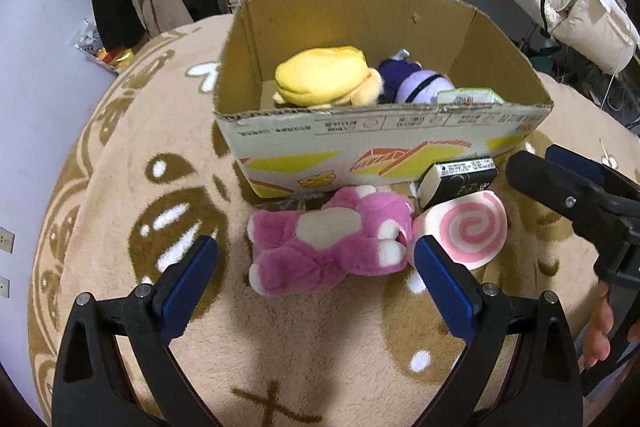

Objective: Organize soft objects
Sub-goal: 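Reach the left tool around the pink plush bear while the right approaches the swirl cake plush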

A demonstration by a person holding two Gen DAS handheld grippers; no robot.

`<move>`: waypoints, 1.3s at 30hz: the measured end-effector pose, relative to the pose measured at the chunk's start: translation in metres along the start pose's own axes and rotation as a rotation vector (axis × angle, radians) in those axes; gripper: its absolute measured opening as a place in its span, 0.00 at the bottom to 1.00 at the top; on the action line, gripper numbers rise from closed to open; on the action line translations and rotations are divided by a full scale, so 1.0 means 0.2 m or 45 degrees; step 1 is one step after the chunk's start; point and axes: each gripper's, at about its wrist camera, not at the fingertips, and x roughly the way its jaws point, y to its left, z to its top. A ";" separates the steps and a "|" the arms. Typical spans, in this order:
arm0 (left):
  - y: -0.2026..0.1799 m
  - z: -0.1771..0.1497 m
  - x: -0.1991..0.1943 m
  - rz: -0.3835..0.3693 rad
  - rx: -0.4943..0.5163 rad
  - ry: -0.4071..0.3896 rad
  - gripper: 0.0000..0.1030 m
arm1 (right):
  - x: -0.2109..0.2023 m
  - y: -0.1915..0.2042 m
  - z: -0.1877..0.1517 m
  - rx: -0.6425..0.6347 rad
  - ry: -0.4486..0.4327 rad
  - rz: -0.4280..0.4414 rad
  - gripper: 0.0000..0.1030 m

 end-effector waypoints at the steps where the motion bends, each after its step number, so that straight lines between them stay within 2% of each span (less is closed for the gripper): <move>1: 0.00 0.00 0.02 0.000 0.007 0.010 0.95 | 0.02 0.01 0.00 -0.002 0.010 -0.001 1.00; 14: -0.04 0.03 0.18 -0.027 0.047 0.147 0.95 | 0.19 0.02 -0.02 0.020 0.144 0.028 1.00; 16: -0.03 0.04 0.20 -0.031 0.047 0.161 0.95 | 0.21 0.03 -0.03 0.022 0.170 0.046 0.96; 24: -0.02 0.04 0.28 -0.036 0.045 0.221 0.95 | 0.26 0.03 -0.05 0.053 0.212 0.051 0.96; 31: -0.02 0.08 0.33 -0.027 0.049 0.230 0.95 | 0.31 0.03 -0.07 0.066 0.263 0.080 0.96; 34: -0.02 0.09 0.34 -0.021 0.051 0.233 0.96 | 0.33 0.04 -0.09 0.055 0.289 0.050 0.96; 36: -0.03 0.10 0.36 -0.010 0.061 0.232 0.96 | 0.35 0.02 -0.10 0.077 0.316 0.065 0.92; 39: -0.05 0.10 0.36 0.000 0.064 0.223 0.96 | 0.37 -0.02 -0.11 0.137 0.339 0.094 0.92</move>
